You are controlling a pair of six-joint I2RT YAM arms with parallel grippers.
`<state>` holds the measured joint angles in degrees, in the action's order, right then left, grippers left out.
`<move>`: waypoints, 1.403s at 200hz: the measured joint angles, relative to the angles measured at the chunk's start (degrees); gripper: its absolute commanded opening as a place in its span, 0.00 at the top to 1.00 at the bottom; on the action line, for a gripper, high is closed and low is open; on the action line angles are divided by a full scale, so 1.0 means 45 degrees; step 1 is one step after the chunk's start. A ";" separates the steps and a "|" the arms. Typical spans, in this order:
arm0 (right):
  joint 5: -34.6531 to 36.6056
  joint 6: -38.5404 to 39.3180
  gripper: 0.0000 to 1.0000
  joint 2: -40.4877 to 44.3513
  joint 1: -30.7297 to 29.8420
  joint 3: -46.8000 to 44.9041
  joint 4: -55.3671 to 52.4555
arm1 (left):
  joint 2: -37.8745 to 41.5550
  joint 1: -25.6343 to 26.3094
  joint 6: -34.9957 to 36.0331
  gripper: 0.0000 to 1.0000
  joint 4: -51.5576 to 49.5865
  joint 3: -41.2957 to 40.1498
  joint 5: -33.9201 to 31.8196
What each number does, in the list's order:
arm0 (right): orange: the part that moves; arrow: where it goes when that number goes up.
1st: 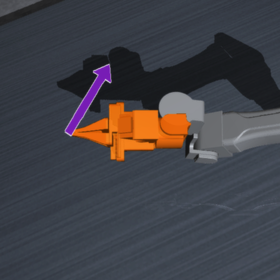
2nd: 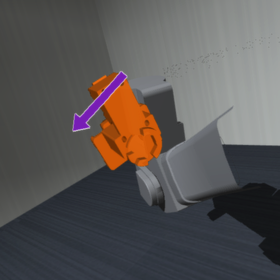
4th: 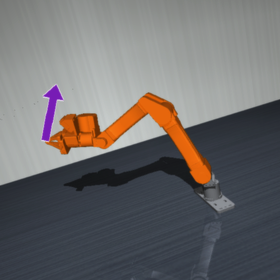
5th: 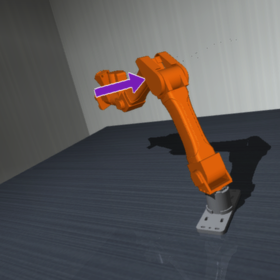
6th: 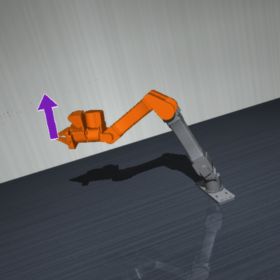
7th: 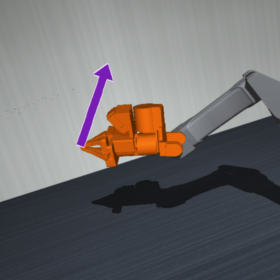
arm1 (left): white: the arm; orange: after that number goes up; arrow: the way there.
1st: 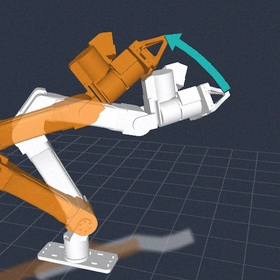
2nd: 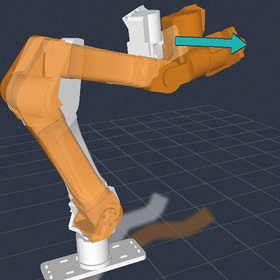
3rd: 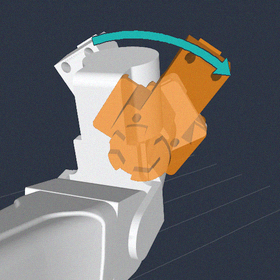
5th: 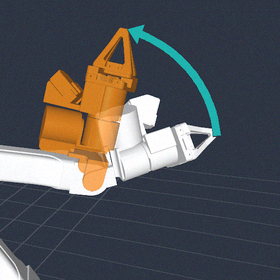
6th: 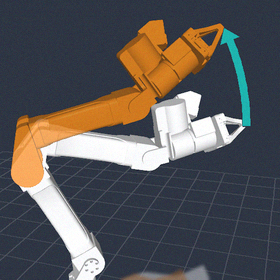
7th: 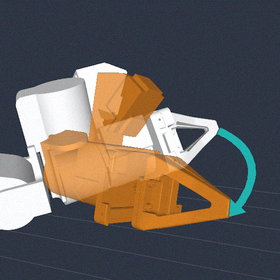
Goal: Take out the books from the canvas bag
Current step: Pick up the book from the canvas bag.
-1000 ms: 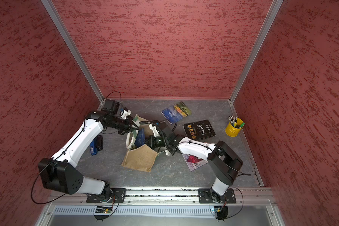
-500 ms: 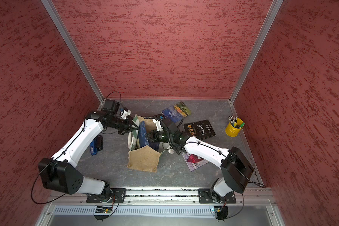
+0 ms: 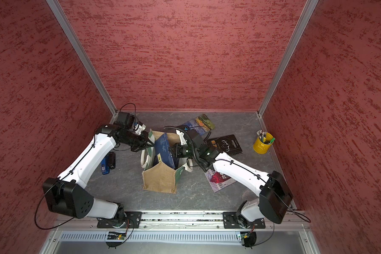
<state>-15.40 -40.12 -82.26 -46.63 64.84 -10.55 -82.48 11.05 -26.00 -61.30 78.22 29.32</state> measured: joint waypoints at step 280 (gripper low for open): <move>0.0340 0.0359 1.00 -0.0131 0.0117 0.0724 -0.0631 | -0.1744 0.1462 -0.0165 0.36 -0.2948 0.5795 -0.1336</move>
<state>-13.87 -38.50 -82.85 -46.11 68.10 -13.39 -90.32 17.63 -26.74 -74.56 104.29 23.31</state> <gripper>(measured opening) 0.096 0.645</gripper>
